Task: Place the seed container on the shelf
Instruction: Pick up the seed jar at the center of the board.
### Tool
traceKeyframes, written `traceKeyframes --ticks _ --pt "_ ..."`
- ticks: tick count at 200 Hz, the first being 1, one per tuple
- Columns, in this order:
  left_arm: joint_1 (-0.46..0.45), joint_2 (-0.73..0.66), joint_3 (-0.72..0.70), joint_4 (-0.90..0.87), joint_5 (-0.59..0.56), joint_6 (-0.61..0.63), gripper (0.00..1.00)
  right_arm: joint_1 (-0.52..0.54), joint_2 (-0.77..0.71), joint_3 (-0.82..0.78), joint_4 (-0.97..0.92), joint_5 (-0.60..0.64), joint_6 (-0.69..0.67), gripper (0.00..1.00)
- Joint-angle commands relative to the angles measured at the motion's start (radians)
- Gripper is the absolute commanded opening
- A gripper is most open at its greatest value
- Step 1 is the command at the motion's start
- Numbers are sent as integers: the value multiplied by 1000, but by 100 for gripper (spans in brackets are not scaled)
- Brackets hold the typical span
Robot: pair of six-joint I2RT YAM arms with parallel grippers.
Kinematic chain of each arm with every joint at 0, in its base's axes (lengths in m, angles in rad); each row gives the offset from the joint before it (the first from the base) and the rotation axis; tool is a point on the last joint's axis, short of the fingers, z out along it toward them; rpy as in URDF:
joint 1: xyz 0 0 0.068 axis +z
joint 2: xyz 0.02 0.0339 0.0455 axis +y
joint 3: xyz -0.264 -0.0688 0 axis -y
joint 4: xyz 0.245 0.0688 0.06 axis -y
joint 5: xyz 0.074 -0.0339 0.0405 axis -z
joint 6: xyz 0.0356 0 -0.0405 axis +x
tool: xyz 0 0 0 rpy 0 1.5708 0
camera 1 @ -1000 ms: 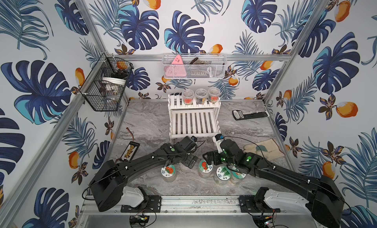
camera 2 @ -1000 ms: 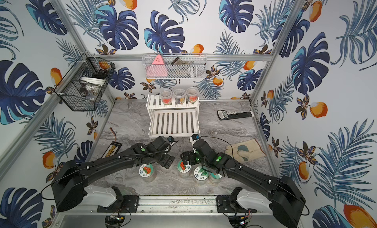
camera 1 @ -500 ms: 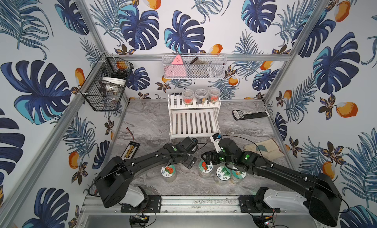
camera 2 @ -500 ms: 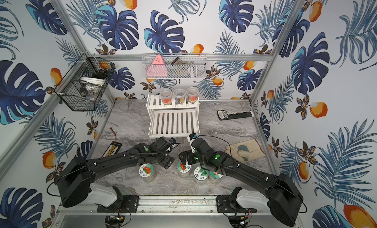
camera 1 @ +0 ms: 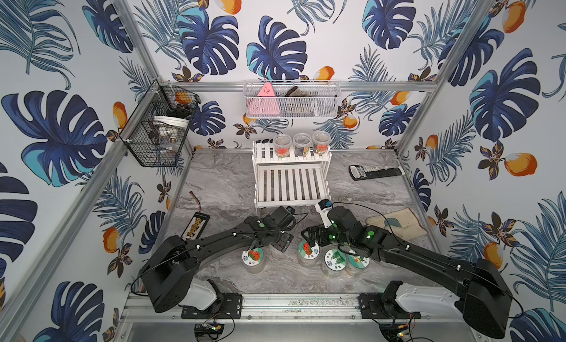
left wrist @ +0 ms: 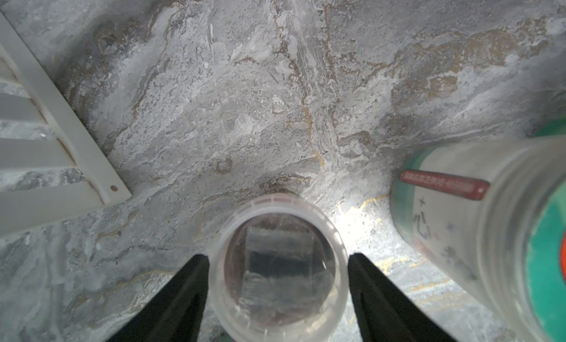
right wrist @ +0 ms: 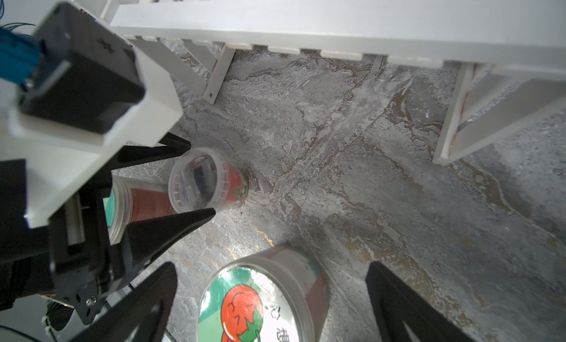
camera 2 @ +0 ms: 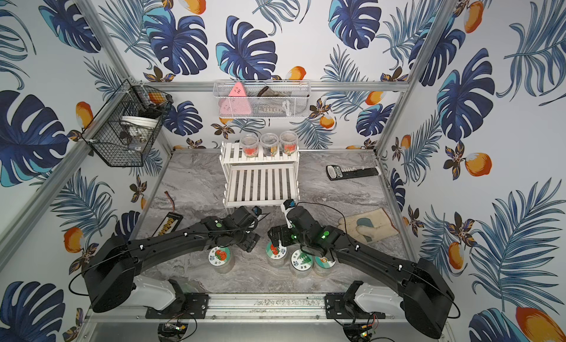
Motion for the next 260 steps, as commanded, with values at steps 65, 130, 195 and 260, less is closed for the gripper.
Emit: traceKeyframes --ticks 65,130,195,260 --pt "3 13 4 -44 -36 -148 80 1 -20 -11 -8 20 8 100" --pt "-19 -1 39 -132 -107 -308 80 1 -25 -20 -4 29 14 100" --pt "-50 -1 39 -121 -127 -261 93 1 -21 -22 -6 27 14 100" --pt "-21 39 53 -82 -70 -140 94 1 -32 -28 -8 30 16 100"
